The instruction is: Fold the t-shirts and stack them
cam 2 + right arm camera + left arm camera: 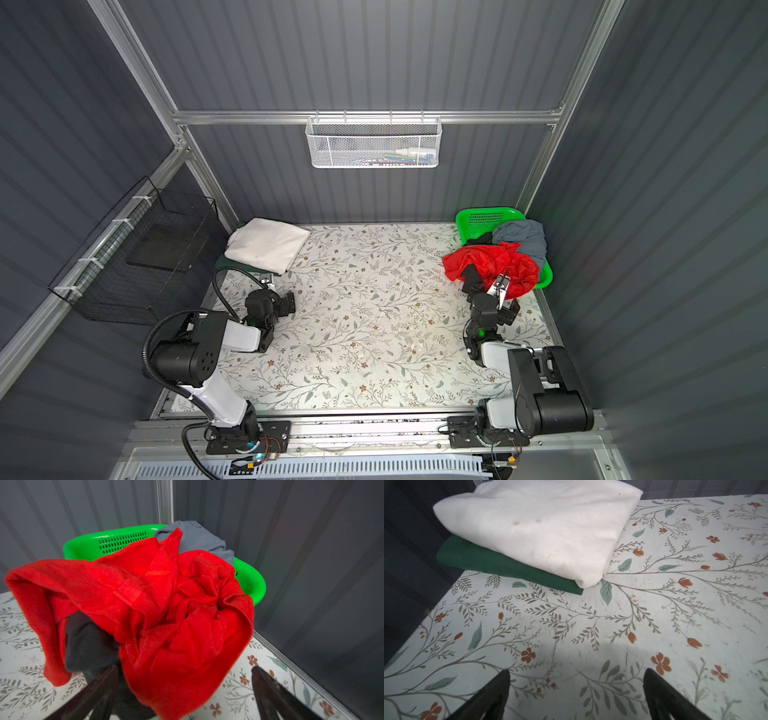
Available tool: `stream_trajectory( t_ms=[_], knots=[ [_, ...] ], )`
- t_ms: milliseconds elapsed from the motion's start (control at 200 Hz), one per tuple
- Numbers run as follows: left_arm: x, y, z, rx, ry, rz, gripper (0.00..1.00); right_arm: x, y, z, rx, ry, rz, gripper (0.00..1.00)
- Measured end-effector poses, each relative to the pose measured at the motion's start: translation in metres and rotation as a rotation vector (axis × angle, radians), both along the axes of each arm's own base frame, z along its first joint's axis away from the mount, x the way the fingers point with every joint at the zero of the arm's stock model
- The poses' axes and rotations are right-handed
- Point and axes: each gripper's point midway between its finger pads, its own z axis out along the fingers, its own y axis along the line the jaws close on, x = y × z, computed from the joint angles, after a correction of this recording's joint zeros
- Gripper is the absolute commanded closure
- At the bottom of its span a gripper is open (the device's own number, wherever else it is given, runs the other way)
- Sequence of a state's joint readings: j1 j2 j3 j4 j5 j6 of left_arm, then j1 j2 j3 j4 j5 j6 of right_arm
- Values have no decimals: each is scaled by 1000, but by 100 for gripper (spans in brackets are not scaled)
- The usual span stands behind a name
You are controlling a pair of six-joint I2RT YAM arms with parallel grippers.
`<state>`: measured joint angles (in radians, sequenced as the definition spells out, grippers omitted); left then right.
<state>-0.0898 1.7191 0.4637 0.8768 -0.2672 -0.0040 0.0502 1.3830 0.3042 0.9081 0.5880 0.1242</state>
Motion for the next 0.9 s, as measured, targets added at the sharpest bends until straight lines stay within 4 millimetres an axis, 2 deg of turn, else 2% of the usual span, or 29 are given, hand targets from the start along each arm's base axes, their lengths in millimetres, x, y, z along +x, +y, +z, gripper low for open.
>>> stream_trajectory(
  t_ms=[125,245,900],
  knots=[
    [0,-1,0,-2,-1,-3,0,13,14,-2,11,-6,131,1],
    [0,-1,1,-2,-3,-3,0,18,18,-17,48,24,206,1],
    [1,-1,1,-2,-4,-3,0,24,26,-7,70,-33,285,1]
  ],
)
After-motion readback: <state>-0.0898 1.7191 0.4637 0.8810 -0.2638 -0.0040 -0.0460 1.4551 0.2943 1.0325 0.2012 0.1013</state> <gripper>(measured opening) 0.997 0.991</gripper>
